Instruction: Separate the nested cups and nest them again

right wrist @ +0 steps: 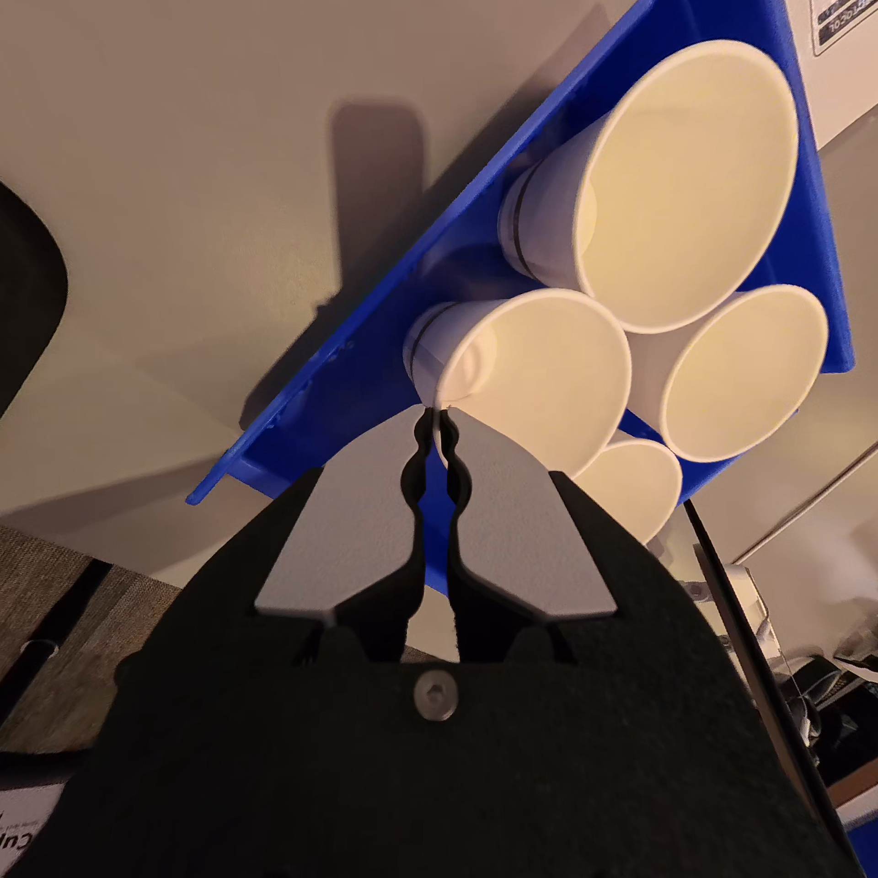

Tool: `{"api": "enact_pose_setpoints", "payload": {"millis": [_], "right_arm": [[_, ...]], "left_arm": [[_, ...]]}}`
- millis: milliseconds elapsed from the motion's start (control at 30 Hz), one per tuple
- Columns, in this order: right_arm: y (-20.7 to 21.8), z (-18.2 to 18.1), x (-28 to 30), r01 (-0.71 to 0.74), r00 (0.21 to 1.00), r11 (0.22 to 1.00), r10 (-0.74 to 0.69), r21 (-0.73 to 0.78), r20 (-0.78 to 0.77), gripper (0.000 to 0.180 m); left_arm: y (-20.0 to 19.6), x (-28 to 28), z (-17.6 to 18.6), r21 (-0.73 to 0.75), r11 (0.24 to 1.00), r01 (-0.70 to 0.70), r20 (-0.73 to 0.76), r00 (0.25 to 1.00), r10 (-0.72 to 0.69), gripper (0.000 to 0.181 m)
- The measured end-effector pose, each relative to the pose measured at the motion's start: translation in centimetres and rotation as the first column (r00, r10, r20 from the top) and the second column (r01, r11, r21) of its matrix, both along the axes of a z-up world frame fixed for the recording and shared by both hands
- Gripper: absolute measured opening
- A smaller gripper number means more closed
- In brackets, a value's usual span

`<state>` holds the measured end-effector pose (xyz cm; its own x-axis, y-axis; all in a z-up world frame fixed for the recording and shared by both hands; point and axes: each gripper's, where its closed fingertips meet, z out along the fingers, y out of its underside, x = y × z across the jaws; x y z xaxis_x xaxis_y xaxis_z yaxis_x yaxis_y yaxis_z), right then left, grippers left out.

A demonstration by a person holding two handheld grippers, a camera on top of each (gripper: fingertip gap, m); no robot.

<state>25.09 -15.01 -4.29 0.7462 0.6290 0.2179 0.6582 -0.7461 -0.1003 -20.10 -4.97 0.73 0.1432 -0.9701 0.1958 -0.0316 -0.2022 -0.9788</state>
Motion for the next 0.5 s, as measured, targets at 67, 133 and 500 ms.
{"api": "enact_pose_setpoints", "payload": {"millis": [67,133,500], "right_arm": [[0.0,-0.2,0.0,-0.005,1.000,1.000,0.005,-0.001,0.004,0.003],[0.0,-0.4,0.0,-0.007,1.000,1.000,0.007,0.001,0.009,0.003],[0.0,0.5,-0.4,-0.002,0.999,0.999,0.003,0.041,-0.033,0.015]], "left_arm": [[0.0,0.0,0.1,0.001,1.000,-0.001,0.001,1.000,0.001,0.100],[0.0,-0.1,0.1,0.000,1.000,0.000,0.002,1.000,0.000,0.100],[-0.2,0.0,0.5,0.003,1.000,0.006,0.012,1.000,-0.007,0.100]]}}
